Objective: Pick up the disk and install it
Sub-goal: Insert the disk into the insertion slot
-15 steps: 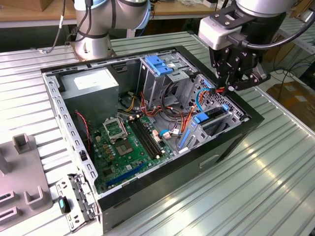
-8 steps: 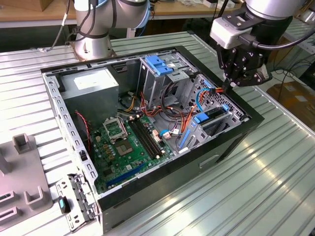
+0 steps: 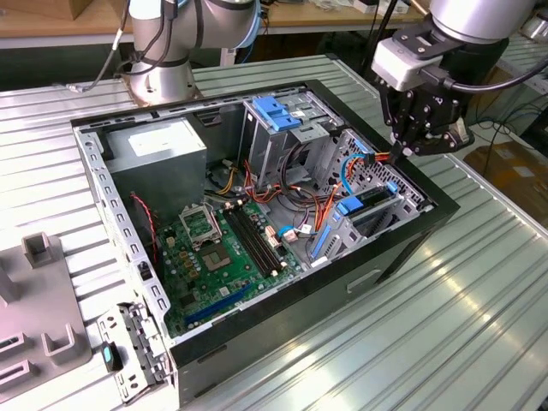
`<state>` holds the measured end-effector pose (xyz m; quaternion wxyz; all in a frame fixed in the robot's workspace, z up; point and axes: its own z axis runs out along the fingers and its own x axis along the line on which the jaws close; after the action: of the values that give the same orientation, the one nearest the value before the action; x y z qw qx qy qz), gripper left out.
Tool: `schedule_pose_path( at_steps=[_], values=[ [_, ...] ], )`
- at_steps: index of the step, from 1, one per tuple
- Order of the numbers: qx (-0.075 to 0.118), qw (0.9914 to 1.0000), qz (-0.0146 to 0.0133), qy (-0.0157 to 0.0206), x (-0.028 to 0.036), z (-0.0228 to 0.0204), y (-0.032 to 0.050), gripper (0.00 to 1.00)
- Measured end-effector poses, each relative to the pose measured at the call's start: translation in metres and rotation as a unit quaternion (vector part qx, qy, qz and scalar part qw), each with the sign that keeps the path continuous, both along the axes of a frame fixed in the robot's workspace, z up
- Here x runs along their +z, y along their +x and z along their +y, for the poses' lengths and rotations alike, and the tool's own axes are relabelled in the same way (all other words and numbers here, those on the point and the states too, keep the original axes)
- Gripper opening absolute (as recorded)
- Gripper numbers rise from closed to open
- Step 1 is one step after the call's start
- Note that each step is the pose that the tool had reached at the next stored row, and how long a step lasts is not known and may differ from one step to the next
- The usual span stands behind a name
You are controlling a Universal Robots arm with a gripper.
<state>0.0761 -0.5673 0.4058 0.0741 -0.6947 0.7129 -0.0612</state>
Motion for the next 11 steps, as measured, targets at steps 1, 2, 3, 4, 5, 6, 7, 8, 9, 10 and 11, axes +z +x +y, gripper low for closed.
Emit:
schedule_pose_path(
  at_steps=[1, 2, 3, 4, 5, 6, 7, 8, 9, 10, 11],
  values=[
    [0.0, 1.0, 0.0013, 0.0001, -0.0014, 0.0, 0.0, 0.11],
    [0.0, 0.99999, 0.0035, 0.0001, -0.0022, 0.0, 0.0, 0.11],
    [0.0, 0.99997, 0.0073, -0.0001, -0.0028, 0.0, -0.0001, 0.11],
    [0.0, 0.99992, 0.0123, -0.0001, -0.0033, 0.0001, -0.0003, 0.11],
    [0.0, 0.99985, 0.0174, 0.0, -0.0039, 0.0001, -0.0005, 0.11],
    [0.0, 0.99974, 0.0226, 0.0, -0.0046, 0.0, -0.0005, 0.11],
    [-0.001, 0.99963, 0.0271, 0.0, -0.0053, 0.0, -0.0005, 0.11],
    [-0.002, 0.9995, 0.0314, 0.0, -0.0065, 0.0, -0.0005, 0.11],
    [-0.003, 0.99942, 0.034, 0.0001, -0.0078, 0.0, -0.0005, 0.11],
    [-0.005, 0.99932, 0.0364, 0.0001, -0.0091, 0.0, -0.0005, 0.11],
    [-0.007, 0.99922, 0.0387, 0.0001, -0.0104, 0.0, -0.0005, 0.11]
  ],
)
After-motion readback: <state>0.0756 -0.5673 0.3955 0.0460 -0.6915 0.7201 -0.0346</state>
